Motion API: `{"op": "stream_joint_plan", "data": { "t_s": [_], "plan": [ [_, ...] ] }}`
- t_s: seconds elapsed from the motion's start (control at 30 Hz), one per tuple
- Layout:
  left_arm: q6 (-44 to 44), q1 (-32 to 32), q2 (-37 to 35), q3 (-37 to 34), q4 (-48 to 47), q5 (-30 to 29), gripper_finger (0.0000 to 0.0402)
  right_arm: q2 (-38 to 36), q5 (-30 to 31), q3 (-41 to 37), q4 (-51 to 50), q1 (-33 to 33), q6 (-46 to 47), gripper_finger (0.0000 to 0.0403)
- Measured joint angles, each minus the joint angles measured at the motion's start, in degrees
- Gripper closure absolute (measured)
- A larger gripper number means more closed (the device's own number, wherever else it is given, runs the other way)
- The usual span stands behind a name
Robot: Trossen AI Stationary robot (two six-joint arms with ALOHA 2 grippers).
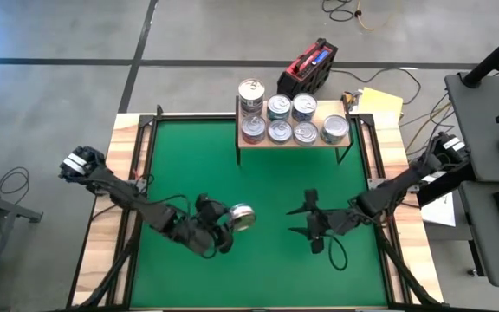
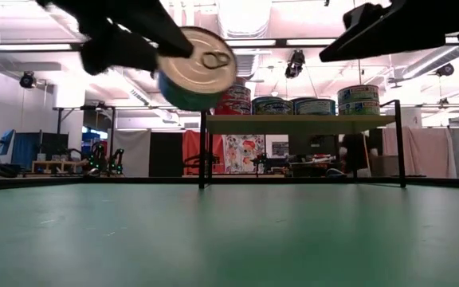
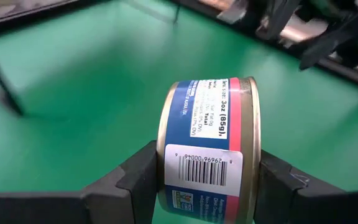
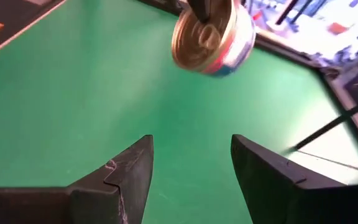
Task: Stack canned seafood by type on shelf
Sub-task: Stack the blue/pink tuna can on top of the other blue/pink tuna can on the shelf
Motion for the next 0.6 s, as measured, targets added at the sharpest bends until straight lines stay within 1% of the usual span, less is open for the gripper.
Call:
{"op": "stream_joint_plan", "data": {
  "t_s": [0.07, 0.17, 0.27, 0.33, 0.4, 0.43, 0.53, 0.6],
  "plan": [
    [4.0, 1.5, 0.0, -3.9, 9.7, 2.5, 0.0228, 0.0, 2.6, 0.0, 0.2, 1.2, -0.9, 0.0197],
    [6.8, 3.6, 0.1, -10.6, 26.1, 6.1, 0.0228, 0.0, 7.3, 0.0, 0.1, 2.6, -2.5, 0.0197],
    [7.2, 5.6, 0.6, -16.7, 44.4, 10.1, 0.0228, 0.0, 11.0, 0.1, 0.2, 3.8, -5.3, 0.0197],
    [6.2, 6.8, 1.1, -19.9, 53.8, 13.1, 0.0228, 0.0, 12.7, 0.5, 0.2, 4.4, -7.8, 0.0197],
    [1.0, 7.9, 1.5, -22.1, 59.2, 15.4, 0.0228, 0.0, 13.6, 1.2, 0.2, 4.7, -10.8, 0.0197],
    [-2.6, 8.4, 1.5, -22.9, 60.0, 16.1, 0.0228, 0.0, 13.7, 1.5, 0.2, 4.8, -12.5, 0.0197],
    [-13.5, 9.8, 2.1, -24.5, 59.8, 18.7, 0.0228, 0.0, 13.6, 2.8, 0.1, 4.8, -19.0, 0.0197],
    [-19.2, 10.6, 2.7, -25.4, 59.9, 21.1, 0.0228, 0.0, 13.6, 3.6, 0.1, 4.8, -23.8, 0.0197]
  ]
}}
